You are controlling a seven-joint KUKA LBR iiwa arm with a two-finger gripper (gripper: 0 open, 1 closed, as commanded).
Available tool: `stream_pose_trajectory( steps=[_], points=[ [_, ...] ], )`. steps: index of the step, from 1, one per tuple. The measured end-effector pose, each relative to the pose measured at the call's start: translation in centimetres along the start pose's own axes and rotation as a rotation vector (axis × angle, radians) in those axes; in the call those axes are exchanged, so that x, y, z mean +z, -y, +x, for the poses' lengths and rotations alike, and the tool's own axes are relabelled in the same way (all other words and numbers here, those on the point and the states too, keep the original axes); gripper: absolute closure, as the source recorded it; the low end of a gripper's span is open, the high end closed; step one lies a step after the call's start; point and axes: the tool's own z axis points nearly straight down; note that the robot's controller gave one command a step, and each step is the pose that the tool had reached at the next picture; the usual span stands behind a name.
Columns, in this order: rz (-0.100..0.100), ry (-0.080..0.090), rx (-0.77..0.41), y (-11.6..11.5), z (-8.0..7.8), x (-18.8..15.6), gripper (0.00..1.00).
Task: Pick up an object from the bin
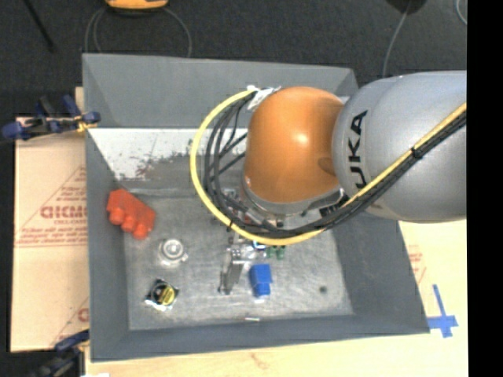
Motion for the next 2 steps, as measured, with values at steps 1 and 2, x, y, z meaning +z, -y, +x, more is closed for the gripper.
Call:
stream_pose_trajectory(
  steps=[1,2],
  points=[
    [0.005,-0.005,0.196,8.1,0.8,7.4,0.00],
    [-0.004,0.039,0.215,9.7,-2.5,10.9,0.00]
  ],
)
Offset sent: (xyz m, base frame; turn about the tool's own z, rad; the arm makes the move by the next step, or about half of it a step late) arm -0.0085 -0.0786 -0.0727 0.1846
